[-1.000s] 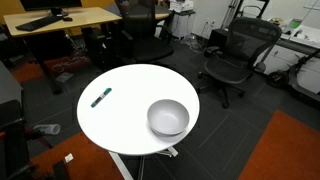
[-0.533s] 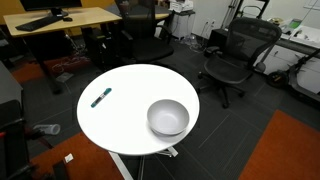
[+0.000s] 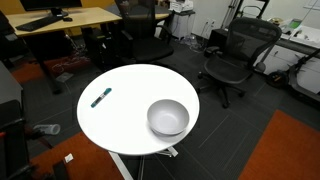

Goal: Pick the pen and put it in the bowl

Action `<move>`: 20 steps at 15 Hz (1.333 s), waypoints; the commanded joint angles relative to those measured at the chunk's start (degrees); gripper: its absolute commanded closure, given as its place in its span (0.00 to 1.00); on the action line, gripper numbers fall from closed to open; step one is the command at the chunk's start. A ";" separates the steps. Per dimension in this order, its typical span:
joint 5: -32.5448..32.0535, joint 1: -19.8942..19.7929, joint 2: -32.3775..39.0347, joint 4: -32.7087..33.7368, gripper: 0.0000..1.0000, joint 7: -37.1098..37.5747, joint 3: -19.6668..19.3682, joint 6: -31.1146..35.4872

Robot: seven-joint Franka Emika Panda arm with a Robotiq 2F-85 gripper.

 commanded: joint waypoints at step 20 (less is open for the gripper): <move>-8.33 -0.52 36.92 15.69 0.00 -6.36 -0.70 18.03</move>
